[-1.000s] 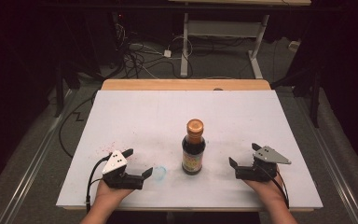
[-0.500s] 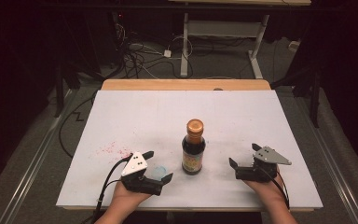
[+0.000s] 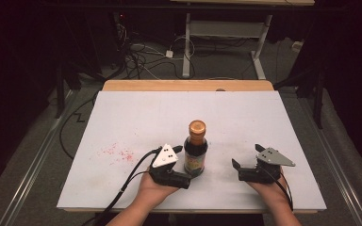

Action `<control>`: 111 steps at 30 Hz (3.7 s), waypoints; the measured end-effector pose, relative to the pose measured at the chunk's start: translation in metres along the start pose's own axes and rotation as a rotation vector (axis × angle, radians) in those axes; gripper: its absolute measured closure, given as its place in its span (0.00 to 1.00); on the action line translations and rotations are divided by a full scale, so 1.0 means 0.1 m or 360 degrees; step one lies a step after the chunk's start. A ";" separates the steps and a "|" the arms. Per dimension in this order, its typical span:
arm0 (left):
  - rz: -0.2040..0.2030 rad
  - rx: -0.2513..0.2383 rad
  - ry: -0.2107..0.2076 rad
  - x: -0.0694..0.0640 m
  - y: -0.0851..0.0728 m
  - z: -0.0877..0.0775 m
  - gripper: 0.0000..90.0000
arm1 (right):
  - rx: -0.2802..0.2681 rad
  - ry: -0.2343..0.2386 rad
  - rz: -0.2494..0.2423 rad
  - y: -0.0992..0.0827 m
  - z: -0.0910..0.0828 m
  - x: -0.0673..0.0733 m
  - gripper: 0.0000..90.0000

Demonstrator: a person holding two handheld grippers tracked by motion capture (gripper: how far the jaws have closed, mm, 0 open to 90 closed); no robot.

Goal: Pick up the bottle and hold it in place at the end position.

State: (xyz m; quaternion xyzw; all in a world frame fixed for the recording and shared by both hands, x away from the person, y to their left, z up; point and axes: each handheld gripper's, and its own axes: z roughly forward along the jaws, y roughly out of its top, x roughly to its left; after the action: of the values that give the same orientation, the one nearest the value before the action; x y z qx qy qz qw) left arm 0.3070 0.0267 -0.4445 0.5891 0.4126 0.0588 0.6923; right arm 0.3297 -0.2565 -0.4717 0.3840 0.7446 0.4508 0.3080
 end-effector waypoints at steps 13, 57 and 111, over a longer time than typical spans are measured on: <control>-0.0019 0.0004 0.0058 -0.01 0.03 0.19 0.24 | 0.0001 -0.0003 0.0012 -0.01 0.00 -0.02 0.00; 0.0039 -0.0037 0.0130 0.61 0.70 0.47 0.32 | -0.0040 -0.0017 0.0029 0.01 -0.05 -0.07 0.00; -0.0022 -0.0063 0.0207 0.82 0.67 0.85 0.21 | -0.0128 0.0208 0.0039 0.89 0.41 0.07 0.60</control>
State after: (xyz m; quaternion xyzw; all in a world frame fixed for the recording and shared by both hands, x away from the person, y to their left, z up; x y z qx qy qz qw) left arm 0.4421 0.0280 -0.4308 0.5674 0.4594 0.1003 0.6759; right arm 0.3846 -0.2060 -0.4083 0.3503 0.7397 0.5081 0.2684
